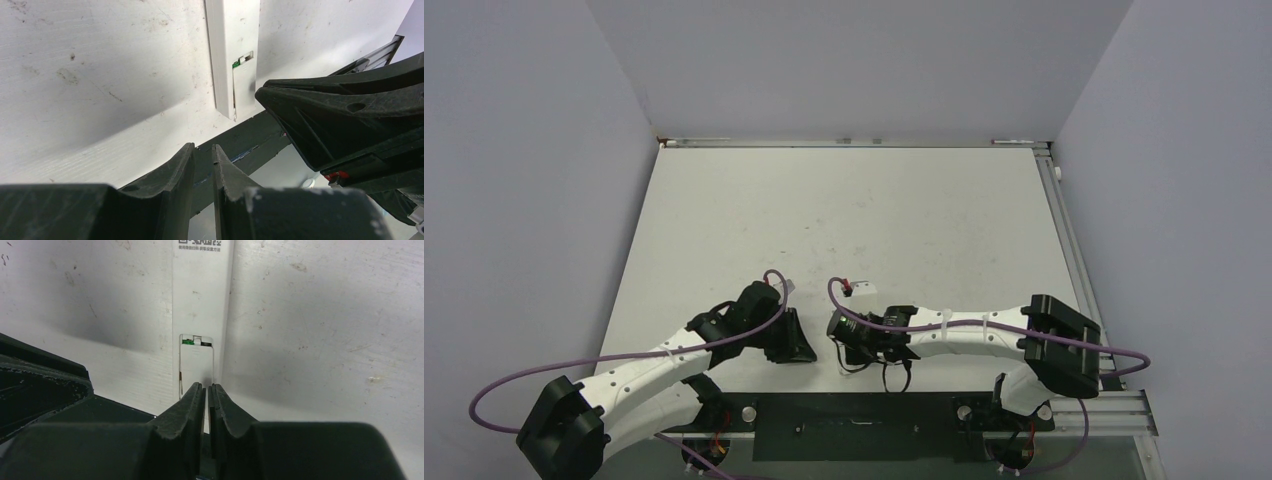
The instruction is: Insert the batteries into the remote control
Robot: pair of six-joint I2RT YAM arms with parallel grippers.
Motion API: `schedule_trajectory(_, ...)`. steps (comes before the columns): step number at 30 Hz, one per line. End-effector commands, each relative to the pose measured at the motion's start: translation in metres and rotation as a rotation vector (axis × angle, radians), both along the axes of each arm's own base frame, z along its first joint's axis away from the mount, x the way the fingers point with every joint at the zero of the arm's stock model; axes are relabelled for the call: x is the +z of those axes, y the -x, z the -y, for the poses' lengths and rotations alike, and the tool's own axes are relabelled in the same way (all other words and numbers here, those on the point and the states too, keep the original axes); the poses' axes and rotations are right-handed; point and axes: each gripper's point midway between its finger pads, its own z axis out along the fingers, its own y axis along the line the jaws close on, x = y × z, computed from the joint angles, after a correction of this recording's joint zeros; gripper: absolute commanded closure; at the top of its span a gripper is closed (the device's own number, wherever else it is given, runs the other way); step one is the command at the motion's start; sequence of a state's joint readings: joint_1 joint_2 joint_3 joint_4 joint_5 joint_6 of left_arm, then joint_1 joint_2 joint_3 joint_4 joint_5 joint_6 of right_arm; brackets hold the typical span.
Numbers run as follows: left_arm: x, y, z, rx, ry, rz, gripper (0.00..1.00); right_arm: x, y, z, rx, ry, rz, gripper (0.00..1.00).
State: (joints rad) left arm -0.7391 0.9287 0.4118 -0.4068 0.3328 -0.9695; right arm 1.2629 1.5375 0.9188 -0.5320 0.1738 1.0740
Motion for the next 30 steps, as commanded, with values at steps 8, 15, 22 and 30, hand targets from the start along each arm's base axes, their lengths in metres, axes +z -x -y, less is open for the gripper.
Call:
schedule_trajectory(8,0.004,-0.003,0.005,0.001,0.032,0.021,0.84,-0.004,-0.002,-0.008,0.006,-0.013,0.002,0.91)
schedule_trajectory(15,0.005,-0.003,0.006,0.002,0.035,0.021,0.84,-0.007,0.000,-0.010,0.012,-0.016,-0.006,0.91)
schedule_trajectory(22,0.005,-0.003,0.006,0.002,0.037,0.020,0.84,-0.007,0.001,-0.011,0.014,-0.020,-0.008,0.91)
schedule_trajectory(30,0.003,-0.003,0.006,0.003,0.038,0.020,0.84,0.003,-0.003,-0.011,0.004,-0.016,0.016,0.91)
